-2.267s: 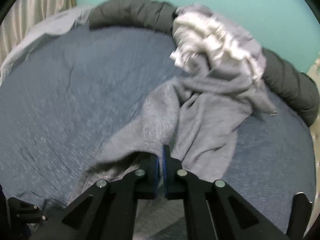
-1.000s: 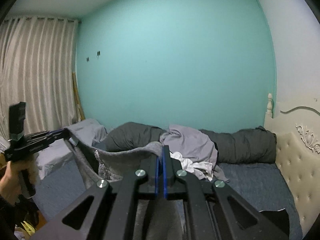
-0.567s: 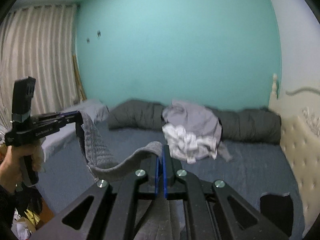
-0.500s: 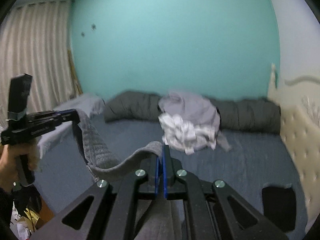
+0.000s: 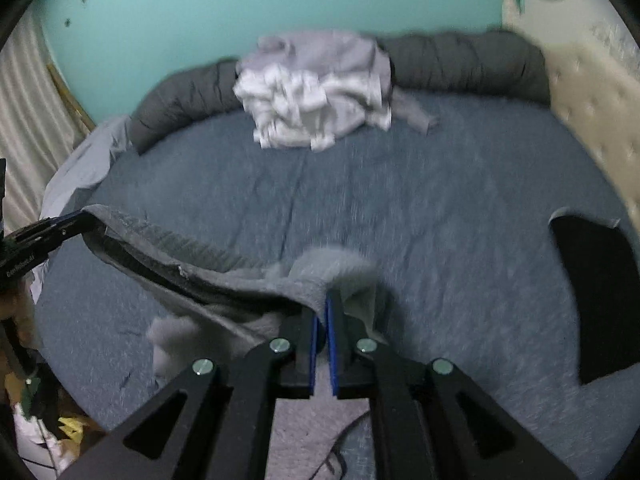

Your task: Fold clothes

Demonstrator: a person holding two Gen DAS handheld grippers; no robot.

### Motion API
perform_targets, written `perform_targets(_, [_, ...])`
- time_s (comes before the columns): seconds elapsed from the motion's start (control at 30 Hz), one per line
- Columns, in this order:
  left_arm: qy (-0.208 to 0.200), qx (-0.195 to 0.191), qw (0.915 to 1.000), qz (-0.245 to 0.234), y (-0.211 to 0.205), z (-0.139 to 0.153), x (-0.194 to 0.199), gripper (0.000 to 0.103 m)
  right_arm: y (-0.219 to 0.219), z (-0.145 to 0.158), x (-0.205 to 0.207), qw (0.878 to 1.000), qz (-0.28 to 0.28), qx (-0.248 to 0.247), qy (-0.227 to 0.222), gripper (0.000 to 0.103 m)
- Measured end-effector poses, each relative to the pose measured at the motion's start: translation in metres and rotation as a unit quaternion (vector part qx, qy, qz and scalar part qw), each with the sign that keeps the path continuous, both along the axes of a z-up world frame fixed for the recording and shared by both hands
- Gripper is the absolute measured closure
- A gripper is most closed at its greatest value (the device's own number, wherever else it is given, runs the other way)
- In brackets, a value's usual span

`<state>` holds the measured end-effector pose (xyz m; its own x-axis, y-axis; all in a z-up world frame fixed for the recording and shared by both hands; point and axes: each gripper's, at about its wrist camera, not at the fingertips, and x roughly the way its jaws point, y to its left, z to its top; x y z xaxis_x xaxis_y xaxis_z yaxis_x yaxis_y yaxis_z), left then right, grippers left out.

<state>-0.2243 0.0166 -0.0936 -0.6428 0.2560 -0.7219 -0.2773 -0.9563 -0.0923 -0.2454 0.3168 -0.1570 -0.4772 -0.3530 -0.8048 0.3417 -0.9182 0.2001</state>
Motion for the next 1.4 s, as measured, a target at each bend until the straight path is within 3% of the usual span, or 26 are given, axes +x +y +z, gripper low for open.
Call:
perform_targets(0.13, [-0.031, 0.005, 0.9995, 0.000, 0.005, -0.042, -0.018, 0.099, -0.001, -0.033, -0.010, 1.000, 0.005, 0.002, -0.028, 0.092])
perform_targets(0.23, [-0.051, 0.015, 0.9986, 0.006, 0.003, -0.066, -0.030, 0.096, 0.003, -0.053, -0.024, 0.999, -0.007, 0.006, -0.045, 0.081])
perform_targets(0.3, [-0.060, 0.018, 0.9980, 0.011, 0.000, -0.077, -0.037, 0.084, 0.010, -0.060, -0.030, 0.998, -0.020, -0.004, -0.053, 0.063])
perform_targets(0.37, [-0.058, 0.024, 0.9979, 0.019, -0.009, -0.080, -0.039, 0.048, 0.022, -0.064, -0.033, 0.997, -0.037, -0.025, -0.057, 0.058])
perform_targets(0.4, [-0.057, 0.032, 0.9976, 0.022, -0.014, -0.081, -0.038, 0.044, 0.028, -0.064, -0.034, 0.997, -0.049, -0.035, -0.056, 0.056])
perform_targets(0.6, [-0.051, 0.056, 0.9963, 0.041, -0.049, -0.080, -0.022, 0.042, 0.052, -0.052, -0.022, 0.991, -0.094, -0.088, -0.024, 0.046])
perform_targets(0.73, [-0.031, 0.063, 0.9966, 0.043, -0.064, -0.078, 0.001, 0.027, 0.048, -0.049, -0.012, 0.992, -0.081, -0.096, -0.018, 0.045])
perform_targets(0.87, [-0.041, 0.078, 0.9951, 0.046, -0.069, -0.081, 0.008, 0.027, 0.040, -0.052, -0.009, 0.992, -0.063, -0.102, -0.030, 0.045])
perform_targets(1.07, [-0.049, 0.063, 0.9966, 0.023, -0.048, -0.077, 0.005, 0.027, 0.022, -0.050, -0.004, 0.995, -0.037, -0.088, -0.025, 0.045])
perform_targets(1.23, [-0.050, 0.082, 0.9946, 0.039, -0.041, -0.068, -0.005, 0.024, 0.044, -0.039, -0.014, 0.981, -0.093, -0.166, -0.034, 0.045])
perform_targets(1.3, [-0.050, 0.099, 0.9925, 0.052, -0.044, -0.063, -0.011, 0.024, 0.050, -0.034, -0.018, 0.979, -0.109, -0.169, -0.031, 0.045])
perform_targets(1.4, [-0.045, 0.111, 0.9909, 0.060, -0.048, -0.055, -0.013, 0.023, 0.048, -0.027, -0.017, 0.984, -0.092, -0.154, -0.019, 0.045])
